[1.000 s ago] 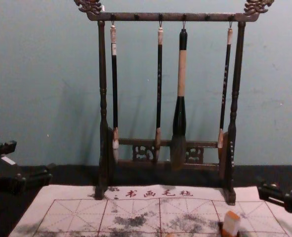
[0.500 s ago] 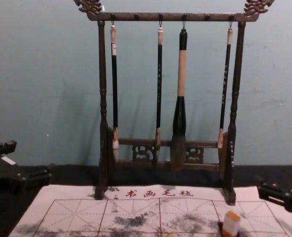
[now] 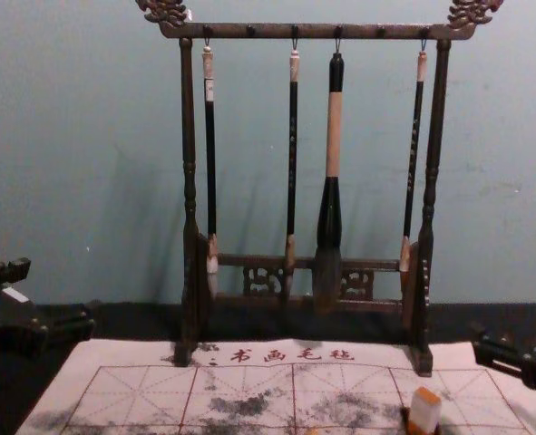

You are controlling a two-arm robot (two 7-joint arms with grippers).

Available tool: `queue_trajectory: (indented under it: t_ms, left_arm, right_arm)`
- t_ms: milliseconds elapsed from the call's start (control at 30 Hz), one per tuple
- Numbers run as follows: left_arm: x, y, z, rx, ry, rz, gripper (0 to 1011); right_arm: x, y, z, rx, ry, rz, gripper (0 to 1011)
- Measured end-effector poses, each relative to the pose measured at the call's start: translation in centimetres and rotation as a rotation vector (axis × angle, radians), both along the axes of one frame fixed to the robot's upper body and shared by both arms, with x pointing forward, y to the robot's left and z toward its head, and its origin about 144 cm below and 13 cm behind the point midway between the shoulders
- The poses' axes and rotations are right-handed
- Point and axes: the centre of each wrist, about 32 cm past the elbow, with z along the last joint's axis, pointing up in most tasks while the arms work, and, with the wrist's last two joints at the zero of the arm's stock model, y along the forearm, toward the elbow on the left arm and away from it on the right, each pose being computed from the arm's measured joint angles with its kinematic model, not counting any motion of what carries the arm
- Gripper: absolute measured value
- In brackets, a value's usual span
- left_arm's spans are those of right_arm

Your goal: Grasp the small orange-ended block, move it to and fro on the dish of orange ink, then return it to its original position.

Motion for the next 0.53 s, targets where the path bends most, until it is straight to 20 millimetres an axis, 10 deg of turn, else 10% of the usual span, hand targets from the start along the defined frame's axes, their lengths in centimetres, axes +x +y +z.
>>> queue_trajectory:
  t_ms: [533]
  left_arm:
    - [0.0, 0.0, 0.0, 0.0, 0.0, 0.0, 1001]
  right_arm:
    - [0.0, 0.0, 0.0, 0.0, 0.0, 0.0, 1003]
